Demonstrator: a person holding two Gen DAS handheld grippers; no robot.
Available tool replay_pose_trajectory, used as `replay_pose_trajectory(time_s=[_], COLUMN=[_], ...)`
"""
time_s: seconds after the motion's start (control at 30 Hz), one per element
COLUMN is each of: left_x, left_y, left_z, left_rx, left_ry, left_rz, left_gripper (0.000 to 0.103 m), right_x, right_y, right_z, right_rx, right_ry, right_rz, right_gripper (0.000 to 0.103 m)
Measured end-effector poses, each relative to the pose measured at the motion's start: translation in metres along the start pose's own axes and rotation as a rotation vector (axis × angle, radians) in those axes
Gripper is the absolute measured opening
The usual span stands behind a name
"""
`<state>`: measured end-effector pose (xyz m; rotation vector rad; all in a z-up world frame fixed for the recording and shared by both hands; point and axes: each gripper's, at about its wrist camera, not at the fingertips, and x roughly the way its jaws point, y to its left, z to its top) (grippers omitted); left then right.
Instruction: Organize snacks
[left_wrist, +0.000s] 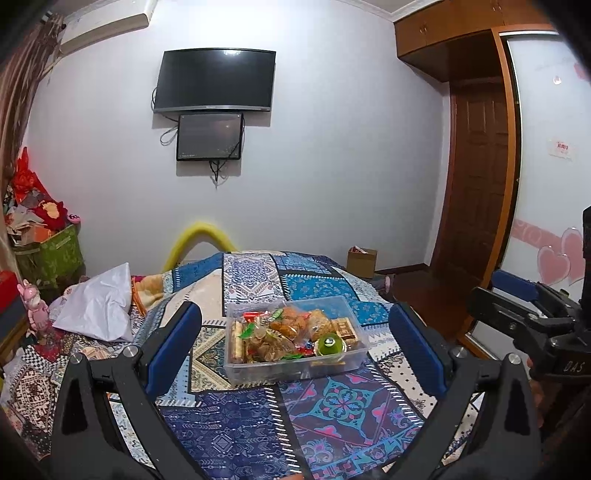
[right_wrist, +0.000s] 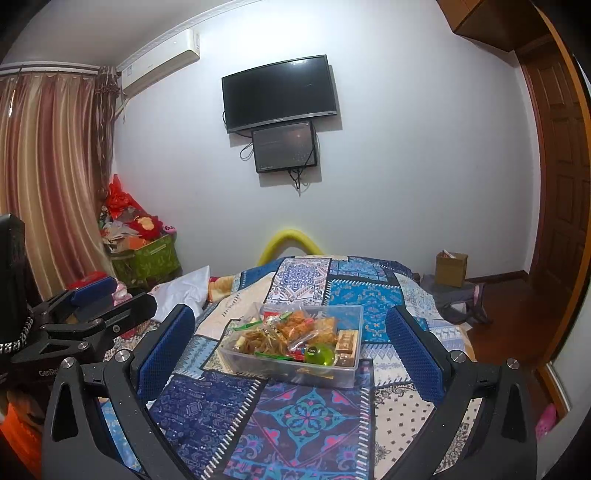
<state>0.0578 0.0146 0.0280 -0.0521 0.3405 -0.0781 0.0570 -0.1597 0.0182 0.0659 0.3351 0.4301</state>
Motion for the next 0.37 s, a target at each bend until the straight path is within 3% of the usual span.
replay_pose_trajectory(time_s=[0.37], left_x=[0.0038], left_y=[0.0053], left_z=[-0.0008], left_rx=[-0.012], left_ry=[0.008], left_rz=[0.001], left_gripper=[0.103], right_x=[0.0022], right_y=[0.0005], right_z=[-0.0013], right_rx=[-0.005], right_ry=[0.006], right_rz=[0.002], right_gripper=[0.103])
